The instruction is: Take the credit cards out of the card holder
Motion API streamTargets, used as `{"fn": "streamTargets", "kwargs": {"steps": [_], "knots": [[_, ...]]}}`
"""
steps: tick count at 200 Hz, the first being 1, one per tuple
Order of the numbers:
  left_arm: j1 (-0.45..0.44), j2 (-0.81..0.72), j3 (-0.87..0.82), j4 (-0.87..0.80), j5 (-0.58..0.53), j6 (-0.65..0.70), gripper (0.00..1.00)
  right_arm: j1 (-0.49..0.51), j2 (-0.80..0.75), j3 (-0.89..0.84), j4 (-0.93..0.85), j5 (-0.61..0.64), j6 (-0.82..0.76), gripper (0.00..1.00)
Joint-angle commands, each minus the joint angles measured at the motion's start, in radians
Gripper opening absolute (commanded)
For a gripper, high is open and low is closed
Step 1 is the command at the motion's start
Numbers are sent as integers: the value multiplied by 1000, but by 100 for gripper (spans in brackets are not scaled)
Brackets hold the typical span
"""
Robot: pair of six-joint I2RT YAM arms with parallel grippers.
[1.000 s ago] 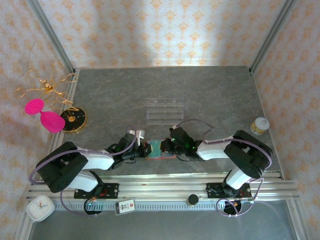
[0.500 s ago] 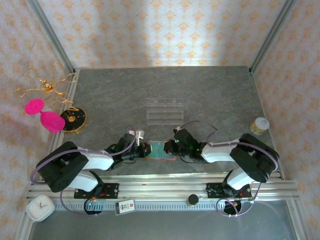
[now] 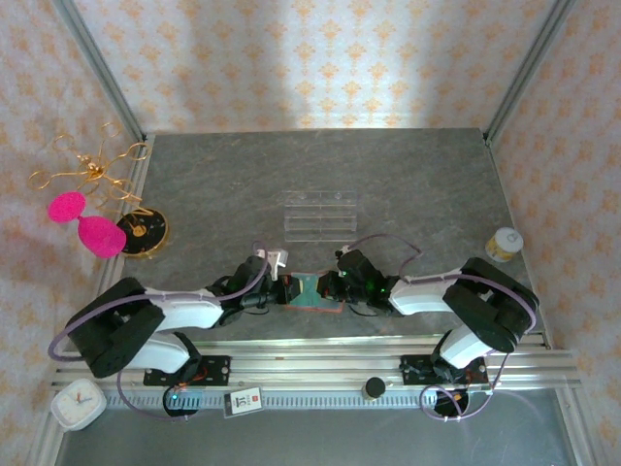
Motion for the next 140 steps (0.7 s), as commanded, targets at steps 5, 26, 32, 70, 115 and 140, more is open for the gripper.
{"fn": "streamTargets", "kwargs": {"steps": [5, 26, 32, 70, 115, 140], "knots": [[-3, 81, -6, 34, -12, -5, 0, 8, 14, 16, 7, 9, -1, 0], [-2, 120, -10, 28, -16, -13, 0, 3, 10, 2, 21, 2, 16, 3], [-2, 120, -13, 27, -17, -13, 0, 1, 9, -2, 26, -1, 22, 7], [-2, 99, -23, 8, -23, -9, 0, -3, 11, -10, 38, -3, 28, 4], [3, 109, -32, 24, -17, -19, 0, -10, -17, -39, 38, 27, 60, 0], [14, 113, -44, 48, -4, -26, 0, -28, -59, -79, 21, 46, 77, 0]]}}
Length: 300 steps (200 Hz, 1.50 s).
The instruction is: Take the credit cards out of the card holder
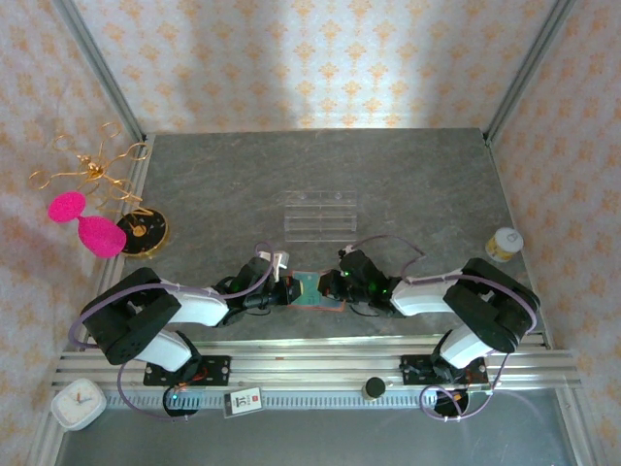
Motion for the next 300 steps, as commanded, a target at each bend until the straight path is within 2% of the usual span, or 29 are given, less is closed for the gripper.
{"fn": "streamTargets", "kwargs": {"steps": [1, 55, 97, 148, 172, 198, 253, 275, 284, 293, 300], "knots": [[11, 30, -38, -29, -3, -14, 0, -19, -45, -50, -17, 37, 26, 0], [20, 30, -54, -7, 6, -16, 0, -45, -151, -75, -140, 72, -5, 0], [22, 4, -64, -4, 8, -15, 0, -45, -172, -73, -185, 82, -26, 0], [20, -75, -58, -21, 18, -28, 0, -45, -223, -3, -289, 111, -98, 0], [14, -127, -63, 30, 25, -36, 11, -45, -205, -6, -248, 63, -114, 0], [-19, -105, -25, 74, 33, -23, 16, -45, -170, -9, -211, 41, -127, 0], [-44, 80, 56, 117, 79, -22, 9, -45, -125, -14, -170, 10, -138, 0], [-44, 110, 79, 54, 67, -12, 1, -46, -120, -24, -155, 8, -127, 0], [-44, 120, 78, 43, 65, -11, 0, -47, -122, -29, -148, 3, -123, 7], [-44, 126, 77, 33, 65, -10, 0, -48, -124, -33, -138, -2, -116, 21], [-44, 131, 77, 27, 64, -10, 0, -49, -124, -36, -129, -10, -113, 26]]}}
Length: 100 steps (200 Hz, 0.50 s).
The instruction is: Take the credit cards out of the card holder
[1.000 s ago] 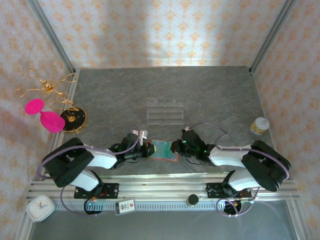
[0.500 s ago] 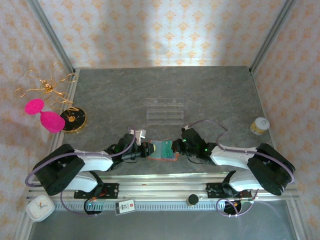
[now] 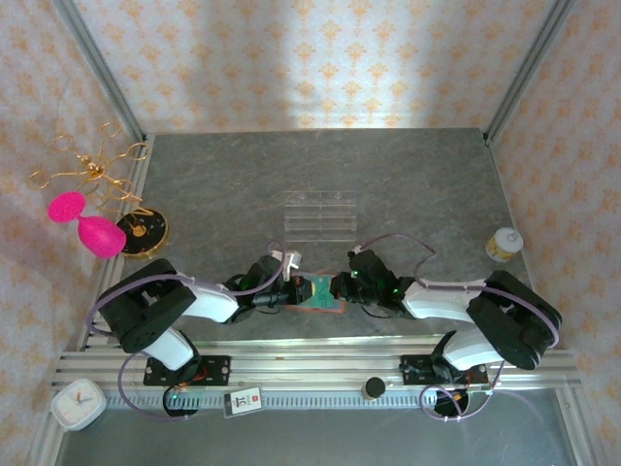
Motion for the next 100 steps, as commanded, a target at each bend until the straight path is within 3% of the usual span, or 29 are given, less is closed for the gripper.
{"fn": "streamTargets", "kwargs": {"steps": [1, 19, 57, 100], "knots": [[-4, 27, 9, -47, 4, 12, 0, -9, 4, -14, 50, -18, -1, 27], [-5, 30, 5, -50, 4, 13, 0, -11, 14, -15, 70, -39, 5, 34], [-4, 38, 15, -66, 2, 17, 0, -11, 53, -10, 113, -76, 20, 33], [-5, 32, 17, -74, -1, 21, 0, -11, 63, -4, 87, -56, 14, 14]]}}
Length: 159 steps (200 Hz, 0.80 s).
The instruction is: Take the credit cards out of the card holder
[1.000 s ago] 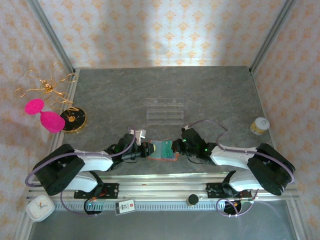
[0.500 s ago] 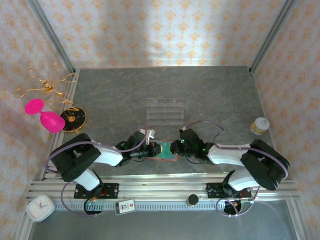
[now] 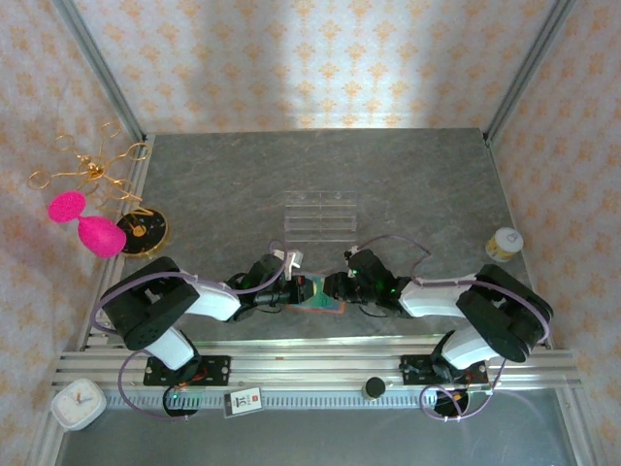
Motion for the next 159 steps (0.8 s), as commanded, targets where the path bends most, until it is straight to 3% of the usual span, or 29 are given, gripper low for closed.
{"fn": "streamTargets", "kwargs": {"steps": [1, 20, 55, 94, 159], "knots": [[-5, 15, 4, -72, -12, 21, 0, -3, 0, 0, -8, 10, -2, 13], [-4, -12, -2, -83, -25, 25, 0, -11, -36, 4, -69, 60, -25, 5], [-5, -33, -18, -67, -32, 16, 3, -56, -129, -6, -143, 118, -64, 0], [-4, -45, -20, -47, -25, 5, 3, -67, -220, 3, -157, 144, -136, 0], [-4, -164, -23, -34, -40, -10, 16, -69, -473, -11, -34, 75, -250, 0]]}}
